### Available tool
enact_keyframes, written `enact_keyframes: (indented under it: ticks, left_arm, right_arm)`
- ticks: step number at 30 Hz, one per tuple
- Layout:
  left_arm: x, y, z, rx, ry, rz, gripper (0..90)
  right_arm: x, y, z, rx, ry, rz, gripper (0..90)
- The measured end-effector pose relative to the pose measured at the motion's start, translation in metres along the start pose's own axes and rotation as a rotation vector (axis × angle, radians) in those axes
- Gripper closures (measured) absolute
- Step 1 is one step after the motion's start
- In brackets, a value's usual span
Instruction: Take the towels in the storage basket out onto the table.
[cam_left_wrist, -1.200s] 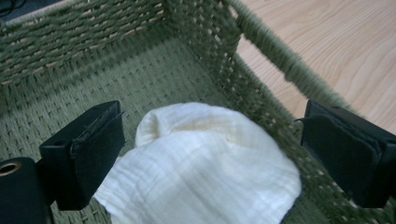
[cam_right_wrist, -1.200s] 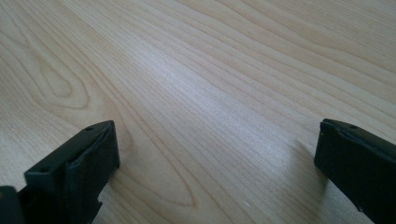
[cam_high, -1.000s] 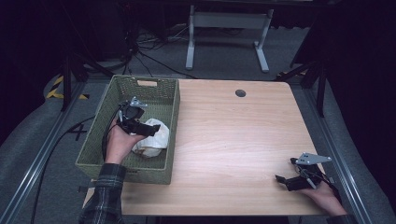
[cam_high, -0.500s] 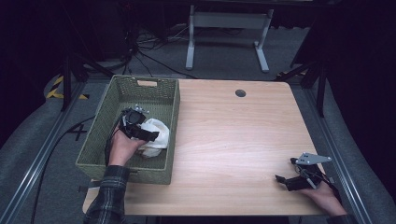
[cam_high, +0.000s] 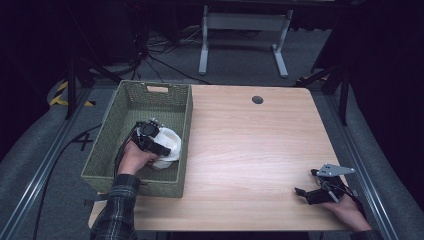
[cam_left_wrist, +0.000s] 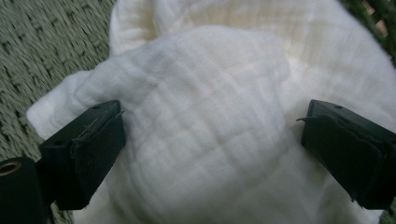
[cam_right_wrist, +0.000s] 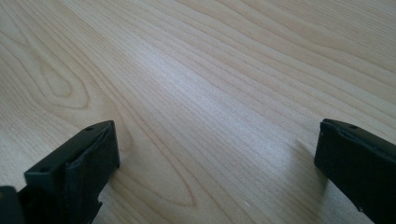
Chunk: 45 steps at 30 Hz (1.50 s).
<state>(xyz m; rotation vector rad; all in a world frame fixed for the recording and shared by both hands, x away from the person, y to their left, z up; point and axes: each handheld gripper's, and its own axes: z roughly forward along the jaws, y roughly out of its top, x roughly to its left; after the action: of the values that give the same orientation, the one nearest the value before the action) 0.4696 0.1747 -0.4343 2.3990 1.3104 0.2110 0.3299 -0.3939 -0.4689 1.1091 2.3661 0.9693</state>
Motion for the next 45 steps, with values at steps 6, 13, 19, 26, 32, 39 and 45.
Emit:
enact_keyframes:
  ticks: [6, 13, 19, 26, 32, 39, 45]
  left_arm:
    - [0.000, -0.001, 0.006, 0.029, -0.002, -0.016, 5.6]
    - [-0.002, -0.001, 0.003, 0.044, 0.001, -0.008, 24.0]
    - [-0.004, 0.001, -0.007, 0.068, -0.015, -0.004, 72.7]
    - [-0.004, 0.002, -0.023, -0.019, -0.064, -0.013, 75.9]
    - [-0.003, -0.001, -0.039, -0.143, -0.098, -0.010, 76.0]
    - [0.001, -0.005, -0.062, -0.270, -0.117, -0.029, 76.0]
    - [0.003, -0.008, -0.083, -0.367, -0.147, -0.016, 76.0]
  right_arm:
    - [0.000, 0.000, 0.000, 0.001, 0.001, 0.001, 0.3]
    - [0.000, 0.000, 0.000, 0.000, 0.000, 0.000, 0.3]
    - [0.000, 0.000, 0.000, 0.000, 0.000, 0.000, 0.3]
    - [0.000, 0.000, 0.000, 0.000, 0.000, 0.000, 0.3]
    - [0.000, 0.000, 0.000, 0.000, 0.000, 0.001, 0.3]
    - [0.000, 0.000, 0.000, 0.000, 0.000, 0.001, 0.3]
    - [0.000, 0.000, 0.000, 0.000, 0.000, 0.001, 0.3]
